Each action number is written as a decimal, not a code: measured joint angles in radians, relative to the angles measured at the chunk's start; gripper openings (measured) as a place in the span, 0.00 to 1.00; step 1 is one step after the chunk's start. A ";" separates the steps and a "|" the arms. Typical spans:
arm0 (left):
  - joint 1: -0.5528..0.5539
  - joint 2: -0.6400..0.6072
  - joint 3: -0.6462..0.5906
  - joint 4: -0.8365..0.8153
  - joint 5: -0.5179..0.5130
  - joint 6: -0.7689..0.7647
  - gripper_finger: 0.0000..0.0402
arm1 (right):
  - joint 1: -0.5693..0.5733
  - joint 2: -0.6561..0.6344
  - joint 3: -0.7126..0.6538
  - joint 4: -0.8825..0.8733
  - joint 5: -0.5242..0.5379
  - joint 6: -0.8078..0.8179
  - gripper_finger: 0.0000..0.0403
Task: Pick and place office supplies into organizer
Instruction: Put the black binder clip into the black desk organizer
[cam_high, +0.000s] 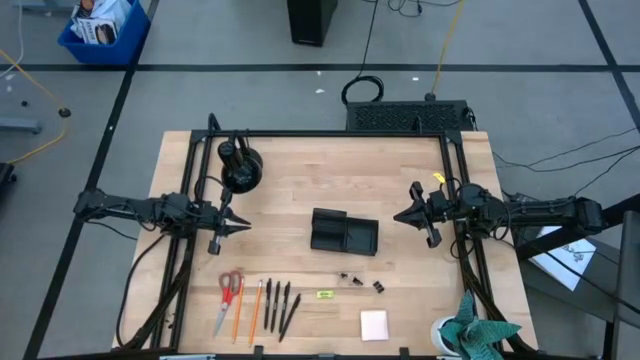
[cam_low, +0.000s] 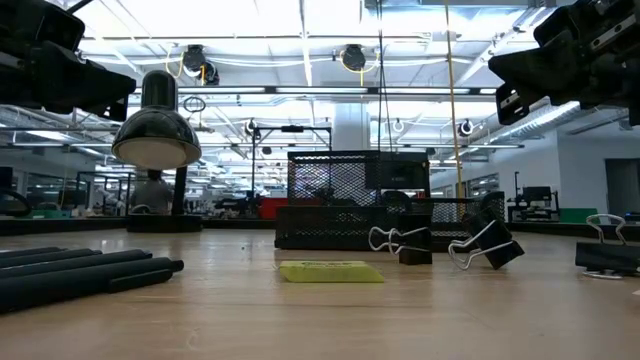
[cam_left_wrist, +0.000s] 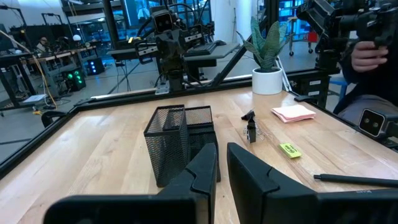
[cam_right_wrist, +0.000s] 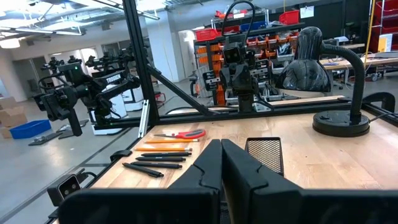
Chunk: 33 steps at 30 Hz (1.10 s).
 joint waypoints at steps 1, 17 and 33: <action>0.000 0.000 0.000 0.000 0.000 0.000 0.12 | 0.000 0.000 0.000 0.005 0.000 0.000 0.00; 0.000 0.000 0.000 0.000 0.000 0.000 0.12 | 0.001 0.000 0.000 0.082 0.001 0.000 0.00; 0.000 0.000 0.000 0.000 0.000 0.000 0.12 | 0.001 0.001 0.000 0.106 -0.002 -0.177 0.00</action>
